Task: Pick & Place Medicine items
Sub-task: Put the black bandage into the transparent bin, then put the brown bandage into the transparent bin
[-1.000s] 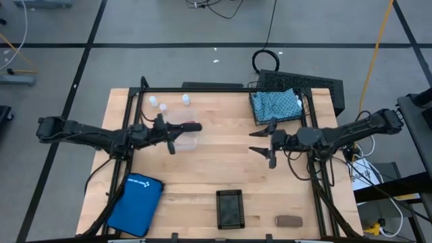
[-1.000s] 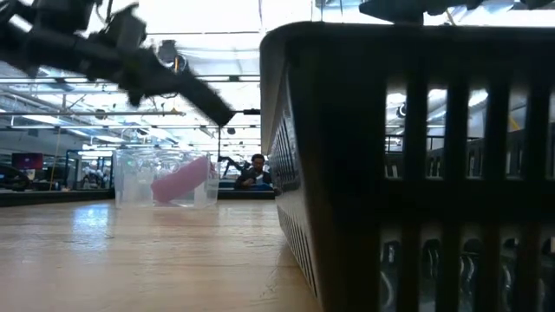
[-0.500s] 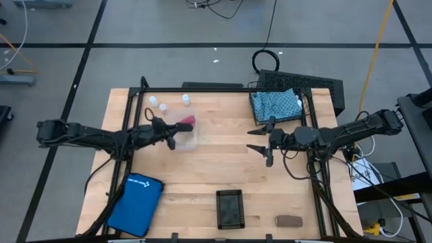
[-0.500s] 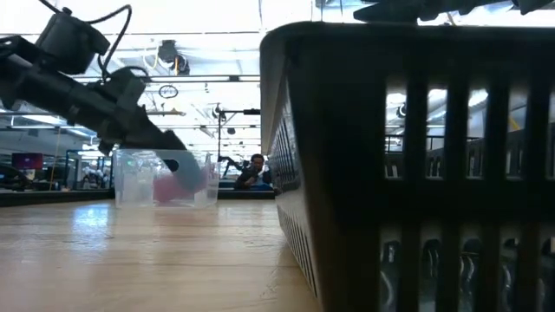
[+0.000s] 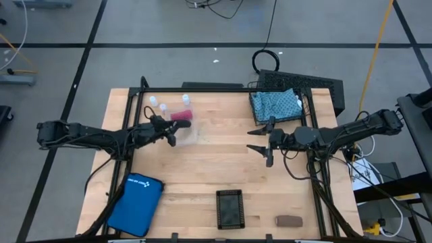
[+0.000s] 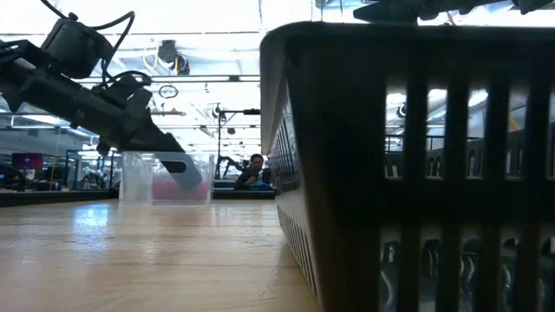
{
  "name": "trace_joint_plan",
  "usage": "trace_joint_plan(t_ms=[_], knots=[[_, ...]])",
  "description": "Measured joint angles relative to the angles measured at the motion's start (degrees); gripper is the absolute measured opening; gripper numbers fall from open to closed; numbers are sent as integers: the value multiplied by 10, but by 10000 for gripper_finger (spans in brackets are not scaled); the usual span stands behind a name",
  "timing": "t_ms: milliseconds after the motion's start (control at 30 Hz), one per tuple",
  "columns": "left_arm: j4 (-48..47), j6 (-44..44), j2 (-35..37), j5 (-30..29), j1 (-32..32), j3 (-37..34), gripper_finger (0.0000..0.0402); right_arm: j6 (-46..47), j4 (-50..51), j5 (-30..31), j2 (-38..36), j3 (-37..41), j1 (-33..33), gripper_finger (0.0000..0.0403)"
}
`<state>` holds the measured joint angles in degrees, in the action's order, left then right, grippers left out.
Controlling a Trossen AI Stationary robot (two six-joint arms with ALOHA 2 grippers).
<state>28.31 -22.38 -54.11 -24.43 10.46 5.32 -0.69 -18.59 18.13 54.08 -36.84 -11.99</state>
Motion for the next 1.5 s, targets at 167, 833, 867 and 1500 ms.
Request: trace_joint_plan(t_ms=[167, 833, 867, 1500], knots=[[-25, -22, 1, -6, 2, 1, 239, 0, 0, -2, 0, 0, 0, 220], [-102, 16, 5, 46, 6, 137, 309, -12, 118, 88, 2, -43, -219, 221], [-118, 20, 5, 54, 4, 154, 307, 17, 159, 110, 8, -62, -240, 221], [-140, 20, 5, 53, -48, 234, 308, 640, 600, -80, 324, -240, -499, 212]])
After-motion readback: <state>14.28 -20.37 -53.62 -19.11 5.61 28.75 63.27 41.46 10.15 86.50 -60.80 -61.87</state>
